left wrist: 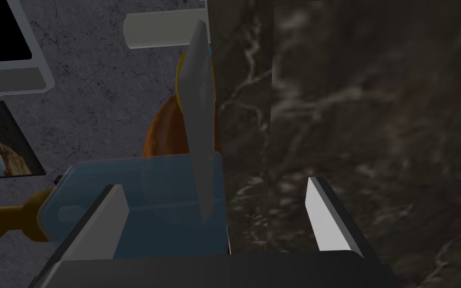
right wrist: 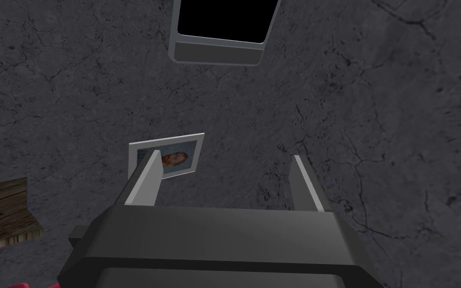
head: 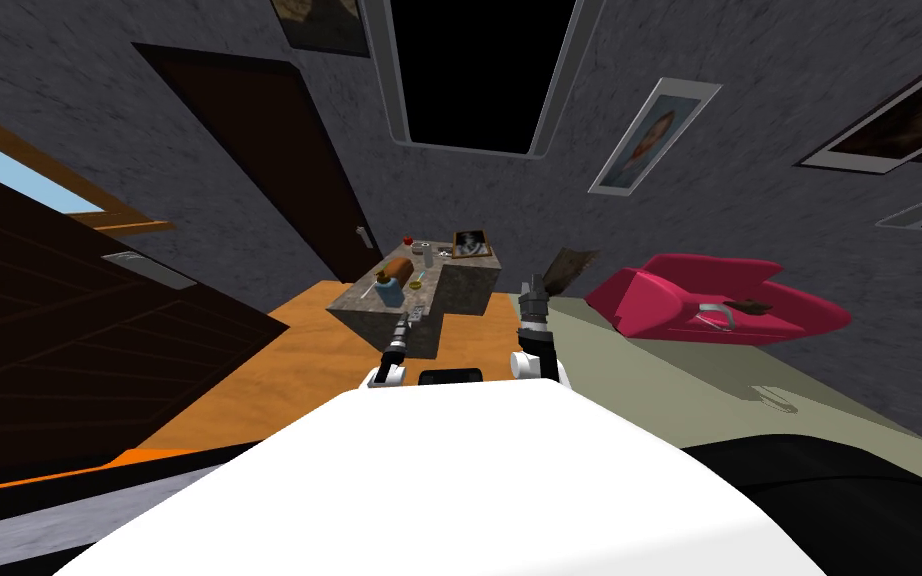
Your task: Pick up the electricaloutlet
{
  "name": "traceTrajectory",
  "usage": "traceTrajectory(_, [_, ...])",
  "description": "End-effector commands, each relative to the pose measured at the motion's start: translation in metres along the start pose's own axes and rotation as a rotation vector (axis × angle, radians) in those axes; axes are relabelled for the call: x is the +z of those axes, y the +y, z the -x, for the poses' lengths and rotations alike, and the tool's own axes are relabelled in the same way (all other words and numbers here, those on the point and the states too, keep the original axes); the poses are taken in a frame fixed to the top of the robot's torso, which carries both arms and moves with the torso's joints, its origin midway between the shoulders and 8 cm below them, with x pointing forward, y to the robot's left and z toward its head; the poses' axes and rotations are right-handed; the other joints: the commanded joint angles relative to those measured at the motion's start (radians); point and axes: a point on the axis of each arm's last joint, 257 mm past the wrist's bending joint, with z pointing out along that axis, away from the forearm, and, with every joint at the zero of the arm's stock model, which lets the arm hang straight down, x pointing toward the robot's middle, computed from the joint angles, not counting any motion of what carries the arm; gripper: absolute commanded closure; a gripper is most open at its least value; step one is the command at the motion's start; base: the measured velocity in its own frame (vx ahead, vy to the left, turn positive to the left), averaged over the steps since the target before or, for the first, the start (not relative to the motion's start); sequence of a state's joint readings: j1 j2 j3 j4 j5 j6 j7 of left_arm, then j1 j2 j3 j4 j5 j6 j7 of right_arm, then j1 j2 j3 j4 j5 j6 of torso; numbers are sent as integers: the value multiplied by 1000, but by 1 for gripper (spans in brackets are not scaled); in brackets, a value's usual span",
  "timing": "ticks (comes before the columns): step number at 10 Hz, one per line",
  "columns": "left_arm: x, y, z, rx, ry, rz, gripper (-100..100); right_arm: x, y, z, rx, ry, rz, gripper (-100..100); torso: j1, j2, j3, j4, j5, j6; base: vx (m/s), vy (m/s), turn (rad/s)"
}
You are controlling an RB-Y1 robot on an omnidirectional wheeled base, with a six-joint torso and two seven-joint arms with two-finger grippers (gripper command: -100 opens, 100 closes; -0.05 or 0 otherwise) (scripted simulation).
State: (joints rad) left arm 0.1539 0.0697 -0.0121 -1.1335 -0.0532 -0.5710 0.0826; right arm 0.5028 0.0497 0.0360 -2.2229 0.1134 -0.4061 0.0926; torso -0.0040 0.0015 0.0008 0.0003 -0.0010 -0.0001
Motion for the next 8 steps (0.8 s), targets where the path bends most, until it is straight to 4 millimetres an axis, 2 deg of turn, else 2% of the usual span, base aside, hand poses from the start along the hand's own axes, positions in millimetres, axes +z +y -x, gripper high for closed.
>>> traceTrajectory(1, [12,-2,7,2,12,-8,-100,0,0,0,0,0,0,0,0,0,0,0,0,0,-16,-61,51])
traceTrajectory(2, [11,3,7,2,12,2,-100,0,0,0,0,0,0,0,0,-1,0,0,0,0,-11,-53,28])
traceTrajectory(4, [30,-1,23,9,26,-6,-100,0,0,0,0,0,0,0,0,-1,0,0,0,0,-35,-73,63])
traceTrajectory(5, [31,2,22,3,27,2,-100,0,0,0,0,0,0,0,-1,1,0,0,0,0,-34,-67,38])
traceTrajectory(7, [50,-5,39,6,37,-8,-100,0,0,0,0,0,0,0,0,0,0,0,0,0,-32,-75,64])
traceTrajectory(8, [52,-2,38,0,38,1,-100,0,0,0,0,0,0,0,-2,0,0,0,0,0,-23,-73,40])
